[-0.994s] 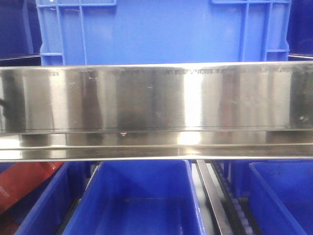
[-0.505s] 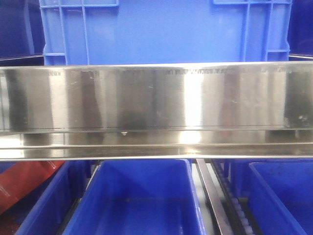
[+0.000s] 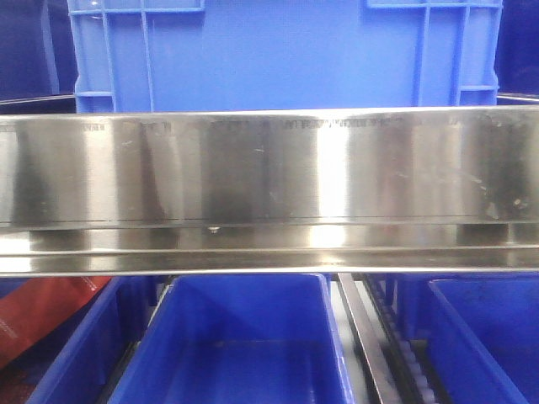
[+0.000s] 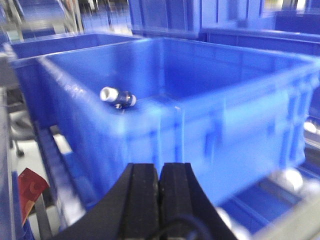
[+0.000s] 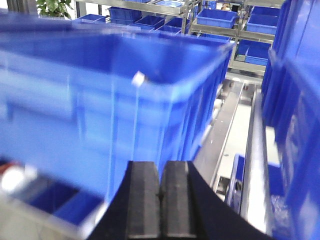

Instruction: Place valve from conveyor to right shelf box

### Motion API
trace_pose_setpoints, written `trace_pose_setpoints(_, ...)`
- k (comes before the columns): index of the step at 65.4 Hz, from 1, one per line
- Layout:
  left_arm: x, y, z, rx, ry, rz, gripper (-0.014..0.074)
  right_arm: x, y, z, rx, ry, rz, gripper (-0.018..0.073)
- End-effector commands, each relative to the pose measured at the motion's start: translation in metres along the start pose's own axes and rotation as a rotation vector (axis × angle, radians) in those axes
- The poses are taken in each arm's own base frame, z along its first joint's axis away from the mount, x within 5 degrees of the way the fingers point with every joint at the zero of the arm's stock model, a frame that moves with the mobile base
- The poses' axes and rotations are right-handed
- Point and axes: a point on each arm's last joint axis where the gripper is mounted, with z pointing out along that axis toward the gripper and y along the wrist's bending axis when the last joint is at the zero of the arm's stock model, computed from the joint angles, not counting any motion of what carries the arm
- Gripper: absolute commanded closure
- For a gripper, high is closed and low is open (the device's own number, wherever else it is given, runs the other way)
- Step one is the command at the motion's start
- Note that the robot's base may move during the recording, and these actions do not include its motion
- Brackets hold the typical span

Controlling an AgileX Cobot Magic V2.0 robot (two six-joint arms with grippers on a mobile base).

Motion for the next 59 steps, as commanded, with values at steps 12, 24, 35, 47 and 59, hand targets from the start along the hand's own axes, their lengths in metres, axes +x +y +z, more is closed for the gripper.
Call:
trace_pose_setpoints(12, 0.05, -0.001, -0.011, -0.008, -0.027, -0.018, 0.0707, 0.049, 0.001, -0.007, 0.003, 0.003, -0.01, 0.0721)
trace_pose_setpoints(24, 0.055, -0.002, -0.011, -0.007, -0.013, -0.018, 0.0707, 0.05, 0.001, -0.007, 0.003, 0.002, -0.01, 0.0721)
trace_pose_setpoints(35, 0.055, -0.002, -0.011, -0.007, -0.013, -0.018, 0.0707, 0.049, 0.001, -0.007, 0.003, -0.001, -0.01, 0.0721)
trace_pose_setpoints(47, 0.055, -0.002, -0.011, -0.007, -0.013, -0.018, 0.0707, 0.049, 0.001, -0.007, 0.003, -0.001, -0.01, 0.0721)
trace_pose_setpoints(59, 0.055, -0.002, -0.011, -0.007, -0.013, -0.018, 0.0707, 0.049, 0.001, -0.007, 0.003, -0.001, -0.01, 0.0721)
